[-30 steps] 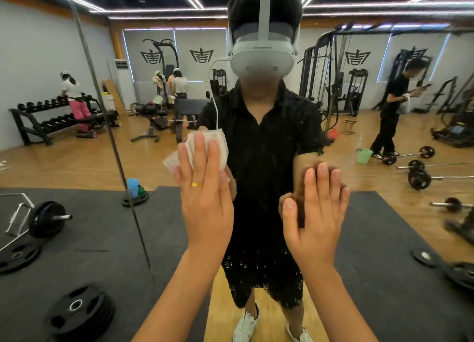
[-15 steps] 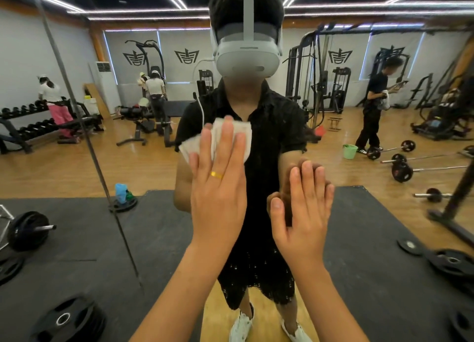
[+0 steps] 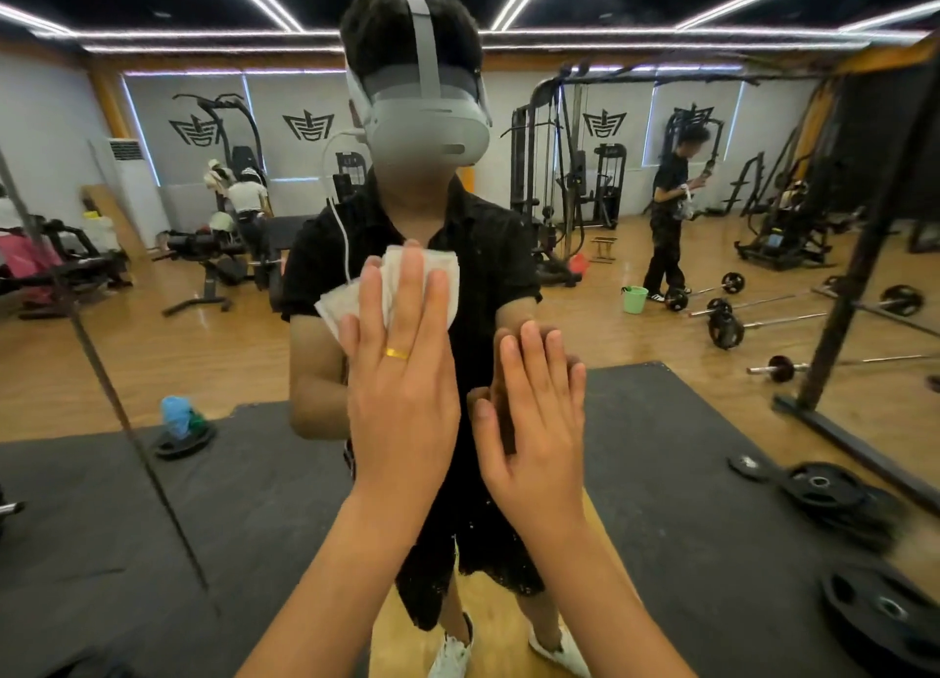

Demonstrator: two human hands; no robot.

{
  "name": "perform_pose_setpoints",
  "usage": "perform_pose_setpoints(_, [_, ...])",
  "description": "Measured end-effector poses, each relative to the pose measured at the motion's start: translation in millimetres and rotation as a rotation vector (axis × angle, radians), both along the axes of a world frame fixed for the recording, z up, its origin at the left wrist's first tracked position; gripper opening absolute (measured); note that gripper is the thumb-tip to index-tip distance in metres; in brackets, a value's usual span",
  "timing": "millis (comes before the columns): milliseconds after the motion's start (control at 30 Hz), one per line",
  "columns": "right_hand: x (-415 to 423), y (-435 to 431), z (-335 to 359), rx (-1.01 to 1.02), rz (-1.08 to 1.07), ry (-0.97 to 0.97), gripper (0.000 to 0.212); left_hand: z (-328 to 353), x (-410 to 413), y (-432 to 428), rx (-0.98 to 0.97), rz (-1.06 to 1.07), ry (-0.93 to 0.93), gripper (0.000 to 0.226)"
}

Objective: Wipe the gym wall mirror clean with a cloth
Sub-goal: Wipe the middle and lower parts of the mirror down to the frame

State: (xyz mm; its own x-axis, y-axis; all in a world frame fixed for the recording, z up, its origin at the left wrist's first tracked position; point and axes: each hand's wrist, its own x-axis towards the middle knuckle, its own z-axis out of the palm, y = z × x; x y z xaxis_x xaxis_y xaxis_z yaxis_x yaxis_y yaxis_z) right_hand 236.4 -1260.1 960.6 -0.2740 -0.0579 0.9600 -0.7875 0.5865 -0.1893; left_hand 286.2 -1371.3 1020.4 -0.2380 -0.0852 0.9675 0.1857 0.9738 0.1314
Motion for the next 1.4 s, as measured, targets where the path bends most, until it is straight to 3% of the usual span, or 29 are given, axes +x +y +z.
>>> perform_pose_setpoints(167, [6, 20, 4, 0.036, 0.005, -0.009, 0.060, 41, -11, 17, 0.005, -0.020, 0.038, 0.054])
perform_pose_setpoints(333, [-21, 70, -3, -0.082, -0.079, -0.069, 0.060, -15, -10, 36, -0.027, -0.023, -0.065, 0.063])
perform_pose_setpoints(433, [-36, 96, -8, -0.030, -0.095, -0.045, 0.065, -28, -15, 46, -0.056, 0.038, -0.087, 0.067])
perform_pose_setpoints(700, [-66, 139, -6, -0.073, -0.088, 0.008, 0.062, 25, -31, 69, 0.022, -0.005, 0.017, 0.057])
perform_pose_setpoints(933, [-79, 134, -14, -0.048, -0.108, 0.117, 0.066, -43, -35, 94, 0.062, 0.050, -0.032, 0.057])
perform_pose_setpoints(1200, [-77, 137, -14, -0.031, -0.120, 0.103, 0.064, 39, -53, 115, 0.118, -0.043, 0.056, 0.051])
perform_pose_setpoints(1400, [-75, 138, -11, -0.021, -0.070, 0.064, 0.065, -31, -57, 128, 0.022, 0.051, -0.003, 0.047])
